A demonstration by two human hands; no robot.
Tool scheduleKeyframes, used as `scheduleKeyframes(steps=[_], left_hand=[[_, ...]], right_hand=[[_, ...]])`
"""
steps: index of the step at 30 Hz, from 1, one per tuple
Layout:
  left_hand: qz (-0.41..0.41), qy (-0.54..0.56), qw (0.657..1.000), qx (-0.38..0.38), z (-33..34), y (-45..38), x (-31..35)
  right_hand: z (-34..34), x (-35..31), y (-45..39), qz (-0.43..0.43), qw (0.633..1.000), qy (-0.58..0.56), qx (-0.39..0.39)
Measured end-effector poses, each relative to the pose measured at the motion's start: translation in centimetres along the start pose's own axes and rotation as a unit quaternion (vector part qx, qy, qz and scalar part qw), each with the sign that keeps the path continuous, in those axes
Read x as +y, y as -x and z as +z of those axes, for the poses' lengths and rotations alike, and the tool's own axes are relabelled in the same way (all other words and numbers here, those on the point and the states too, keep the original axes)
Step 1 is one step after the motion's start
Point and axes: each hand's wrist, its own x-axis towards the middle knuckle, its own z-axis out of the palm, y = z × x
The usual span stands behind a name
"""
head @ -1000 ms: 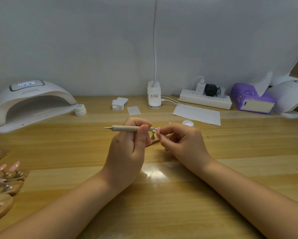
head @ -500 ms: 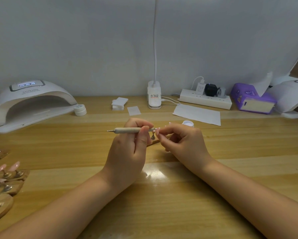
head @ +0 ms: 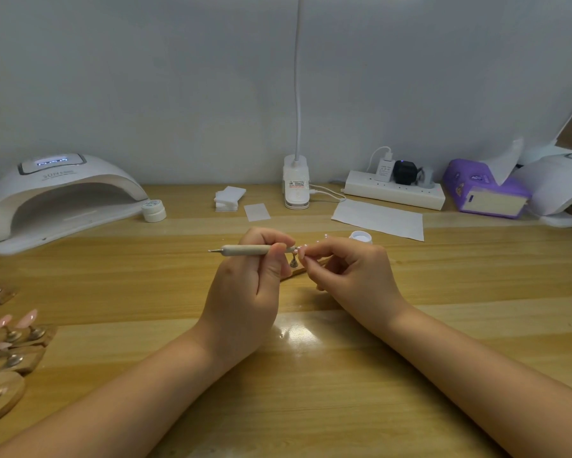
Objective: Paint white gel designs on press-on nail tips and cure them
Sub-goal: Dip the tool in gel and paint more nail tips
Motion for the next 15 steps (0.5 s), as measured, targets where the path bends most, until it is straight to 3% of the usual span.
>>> scheduleKeyframes(steps=[15], left_hand=[[0.009,0.018,1.0,0.015,-0.13,0.05,0.03]], right_hand=[[0.02,0.11,-0.01,-0.001,1.0,0.005,-0.002]])
